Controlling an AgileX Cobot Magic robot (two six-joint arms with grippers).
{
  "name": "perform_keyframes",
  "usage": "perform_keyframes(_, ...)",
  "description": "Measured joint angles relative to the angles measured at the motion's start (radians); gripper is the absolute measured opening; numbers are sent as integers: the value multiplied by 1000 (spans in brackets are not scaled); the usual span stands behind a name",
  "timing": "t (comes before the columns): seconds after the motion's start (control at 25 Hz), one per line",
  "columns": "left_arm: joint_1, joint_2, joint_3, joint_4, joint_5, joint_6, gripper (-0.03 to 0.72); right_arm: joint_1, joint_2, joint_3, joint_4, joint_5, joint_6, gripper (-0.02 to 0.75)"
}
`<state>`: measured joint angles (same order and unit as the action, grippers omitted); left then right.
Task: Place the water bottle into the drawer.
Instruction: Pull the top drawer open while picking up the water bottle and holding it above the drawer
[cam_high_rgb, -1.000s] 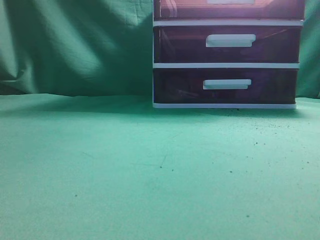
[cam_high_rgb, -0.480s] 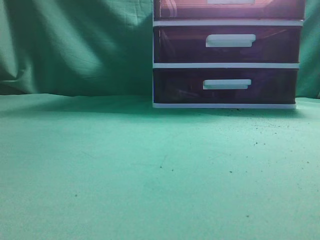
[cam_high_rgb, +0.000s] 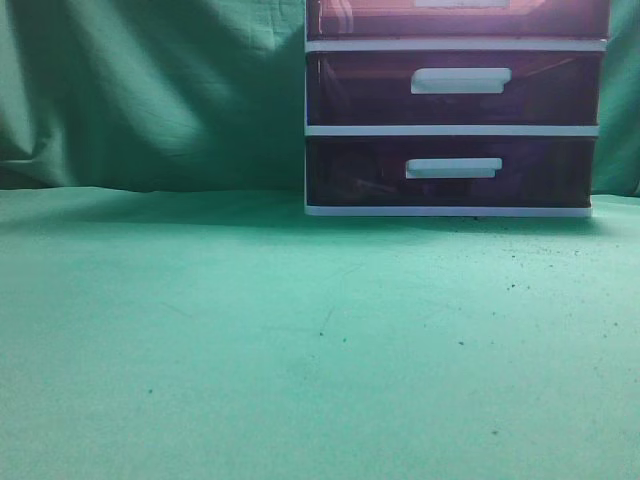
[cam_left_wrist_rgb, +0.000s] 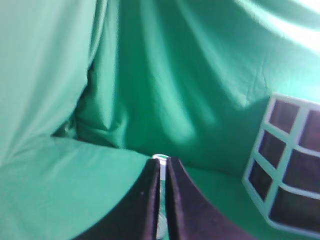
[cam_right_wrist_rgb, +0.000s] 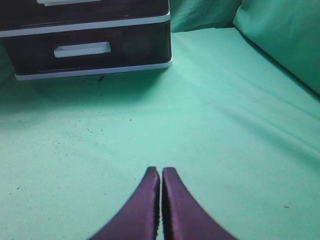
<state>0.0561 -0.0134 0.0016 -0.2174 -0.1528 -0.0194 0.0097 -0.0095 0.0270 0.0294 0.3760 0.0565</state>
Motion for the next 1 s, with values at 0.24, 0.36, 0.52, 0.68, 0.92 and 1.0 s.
perform_keyframes(0.24, 0, 233, -189, 20, 172, -14, 0, 0, 0, 0, 0, 0, 0, 0)
perform_keyframes(0.36, 0, 407, -238, 20, 180, -15, 0, 0, 0, 0, 0, 0, 0, 0)
perform_keyframes(0.52, 0, 581, -257, 18, 148, -21, 0, 0, 0, 0, 0, 0, 0, 0)
perform_keyframes(0.68, 0, 697, -297, 103, 172, -10, 35, 0, 0, 0, 0, 0, 0, 0)
perform_keyframes(0.92, 0, 927, -480, 140, 360, -10, 519, 0, 0, 0, 0, 0, 0, 0)
perform_keyframes(1.0, 0, 991, -516, 136, 373, -10, 632, 0, 0, 0, 0, 0, 0, 0)
